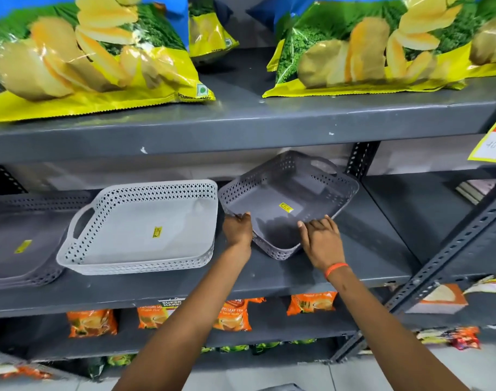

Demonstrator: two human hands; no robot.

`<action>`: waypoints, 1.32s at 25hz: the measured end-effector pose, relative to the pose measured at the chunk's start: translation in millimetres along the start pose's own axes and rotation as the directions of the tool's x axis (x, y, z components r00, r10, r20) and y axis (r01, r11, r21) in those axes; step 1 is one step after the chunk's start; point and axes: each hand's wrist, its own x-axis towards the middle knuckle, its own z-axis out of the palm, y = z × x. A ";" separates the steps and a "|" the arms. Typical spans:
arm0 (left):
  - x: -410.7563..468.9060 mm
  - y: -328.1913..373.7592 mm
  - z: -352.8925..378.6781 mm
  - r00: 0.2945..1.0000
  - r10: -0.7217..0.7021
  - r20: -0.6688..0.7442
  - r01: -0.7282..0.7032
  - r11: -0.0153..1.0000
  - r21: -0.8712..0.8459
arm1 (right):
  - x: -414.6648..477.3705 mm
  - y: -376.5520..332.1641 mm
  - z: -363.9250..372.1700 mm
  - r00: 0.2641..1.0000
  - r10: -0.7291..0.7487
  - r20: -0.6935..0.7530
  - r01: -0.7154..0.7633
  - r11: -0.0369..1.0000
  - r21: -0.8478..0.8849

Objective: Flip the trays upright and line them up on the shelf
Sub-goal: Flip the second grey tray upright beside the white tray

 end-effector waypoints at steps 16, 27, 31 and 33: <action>-32.3 -7.0 -36.9 0.572 0.278 0.772 -0.819 0.141 0.556 | -16.0 18.1 -9.6 0.988 -0.142 0.052 0.137 0.986 0.096; -10.5 -19.0 -96.1 0.550 0.392 0.738 -0.823 0.102 0.559 | -47.8 -55.4 -7.5 0.992 -0.107 0.059 0.102 0.991 0.082; -11.7 -21.5 -99.9 0.566 0.399 0.721 -0.809 0.100 0.579 | -50.9 -65.7 -9.2 0.995 -0.073 0.066 0.068 0.995 0.071; -10.4 -20.9 -101.0 0.573 0.381 0.726 -0.805 0.096 0.586 | -50.5 -69.7 -11.7 0.995 -0.055 0.077 0.050 0.996 0.073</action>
